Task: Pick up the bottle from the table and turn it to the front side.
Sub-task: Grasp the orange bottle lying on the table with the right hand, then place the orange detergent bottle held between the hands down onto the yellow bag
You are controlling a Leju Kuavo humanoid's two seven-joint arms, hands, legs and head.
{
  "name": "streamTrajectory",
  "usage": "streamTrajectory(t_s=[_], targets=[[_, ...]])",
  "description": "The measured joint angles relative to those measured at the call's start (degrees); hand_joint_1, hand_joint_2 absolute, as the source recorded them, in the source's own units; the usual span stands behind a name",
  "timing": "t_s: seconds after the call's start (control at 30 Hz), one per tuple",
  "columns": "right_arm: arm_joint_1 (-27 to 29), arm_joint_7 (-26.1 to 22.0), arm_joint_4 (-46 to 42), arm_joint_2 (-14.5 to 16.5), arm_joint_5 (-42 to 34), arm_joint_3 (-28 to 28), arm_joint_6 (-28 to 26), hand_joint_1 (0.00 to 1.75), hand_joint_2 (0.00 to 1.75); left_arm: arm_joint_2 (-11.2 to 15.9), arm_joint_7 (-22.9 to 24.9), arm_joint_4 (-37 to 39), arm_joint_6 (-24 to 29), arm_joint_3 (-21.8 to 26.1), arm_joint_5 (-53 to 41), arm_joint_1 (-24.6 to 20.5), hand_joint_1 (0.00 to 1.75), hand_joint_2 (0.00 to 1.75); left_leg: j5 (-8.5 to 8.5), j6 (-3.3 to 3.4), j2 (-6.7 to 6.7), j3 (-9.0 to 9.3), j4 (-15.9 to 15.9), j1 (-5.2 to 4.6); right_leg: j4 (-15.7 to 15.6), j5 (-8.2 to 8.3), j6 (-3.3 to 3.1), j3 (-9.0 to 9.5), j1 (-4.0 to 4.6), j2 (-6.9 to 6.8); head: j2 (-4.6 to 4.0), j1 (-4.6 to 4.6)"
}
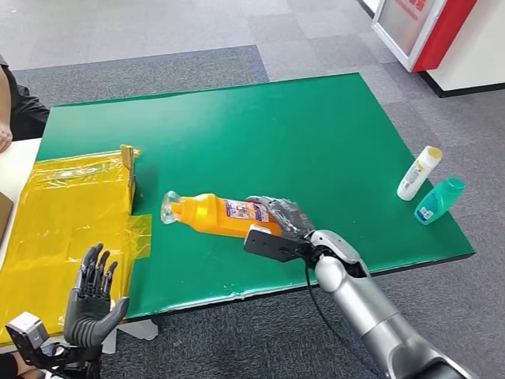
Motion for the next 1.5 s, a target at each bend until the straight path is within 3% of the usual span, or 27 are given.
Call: streamTrajectory(t_s=[0.17,0.37,0.83,1.0,1.03,1.1,1.13,1.17,1.23,1.27,1.5], targets=[[4.94,-5.06,-5.81,4.47,-4.63,-2.00,-1.14,1.75,1.75,0.08,8.83,-2.67,-0.08,-2.77,2.99,-0.70,0.00,1.75,-0.01,0.01,0.01,0.00,0.00,0.00,-0.01,0.01,-0.01,-0.01,0.00,-0.01,0.00,0.01],[7.45,-8.45,-6.29,8.93,-5.45,-2.85,-1.41,1.75,1.75,0.67,16.23,-3.54,2.24,-7.69,5.08,-4.72,0.00,1.75,0.05,0.01,0.00,0.00,0.00,-0.01,-0.01,0.13,0.00,0.00,-0.02,-0.01,0.00,0.00],[7.86,-10.32,-1.80,12.43,1.91,-0.57,-5.64,1.75,1.75,3.08,21.28,-1.66,1.02,-15.71,10.28,-12.87,0.00,1.75,0.08,0.01,0.01,0.00,0.00,-0.01,0.00,0.16,-0.02,-0.01,-0.01,0.00,0.00,0.00],[7.22,-10.65,2.61,13.11,3.80,2.83,-7.33,1.75,1.75,5.91,21.77,1.66,0.54,-22.97,12.03,-17.94,0.00,1.75,0.09,0.01,0.03,0.01,0.00,-0.01,0.00,0.16,-0.03,-0.02,-0.02,0.01,0.00,0.00],[7.09,-10.65,2.93,13.12,3.79,3.05,-7.36,1.75,1.75,6.19,21.64,1.99,0.45,-23.51,12.22,-18.22,0.10,1.75,0.09,0.01,0.03,0.01,0.00,-0.01,0.00,0.16,-0.03,-0.02,-0.02,0.01,0.00,0.01],[6.79,-10.65,3.52,13.12,3.77,3.43,-7.39,1.75,1.75,6.69,21.39,2.57,0.40,-24.40,12.41,-18.64,0.95,1.75,0.09,0.01,0.03,0.01,0.00,-0.02,0.00,0.16,-0.03,-0.03,-0.02,0.00,0.00,0.00],[6.67,-10.65,3.77,13.12,3.76,3.57,-7.42,1.64,1.75,6.87,21.30,2.80,0.39,-24.69,12.45,-18.79,1.38,1.75,0.08,0.01,0.03,0.01,0.00,-0.02,0.00,0.16,-0.03,-0.03,-0.02,0.00,0.00,0.00],[6.58,-10.65,3.98,13.12,3.74,3.67,-7.46,1.25,1.75,7.01,21.18,2.98,0.38,-24.96,12.47,-18.87,1.71,1.75,0.08,0.01,0.03,0.01,0.00,-0.02,0.00,0.16,-0.03,-0.03,-0.02,0.00,0.00,0.00],[6.49,-10.64,4.29,13.12,3.65,3.78,-7.57,0.38,1.75,7.26,20.78,3.25,0.40,-25.48,12.45,-18.98,1.75,1.75,0.08,0.01,0.03,0.01,0.00,-0.01,0.00,0.16,-0.03,-0.03,-0.02,0.00,0.00,0.01],[6.48,-10.64,4.44,13.12,3.60,3.86,-7.65,0.04,1.75,7.41,20.49,3.36,0.46,-25.78,12.41,-19.06,1.75,1.75,0.08,0.01,0.03,0.01,0.00,-0.01,0.00,0.16,-0.03,-0.03,-0.02,0.00,0.00,0.01],[7.14,-10.11,4.69,13.08,2.48,3.99,-8.23,0.00,1.75,8.55,19.10,2.87,4.11,-27.46,8.53,-19.50,1.75,1.75,0.08,0.01,0.03,0.00,0.00,-0.01,0.00,0.16,-0.03,-0.03,-0.02,0.00,0.00,0.00]])
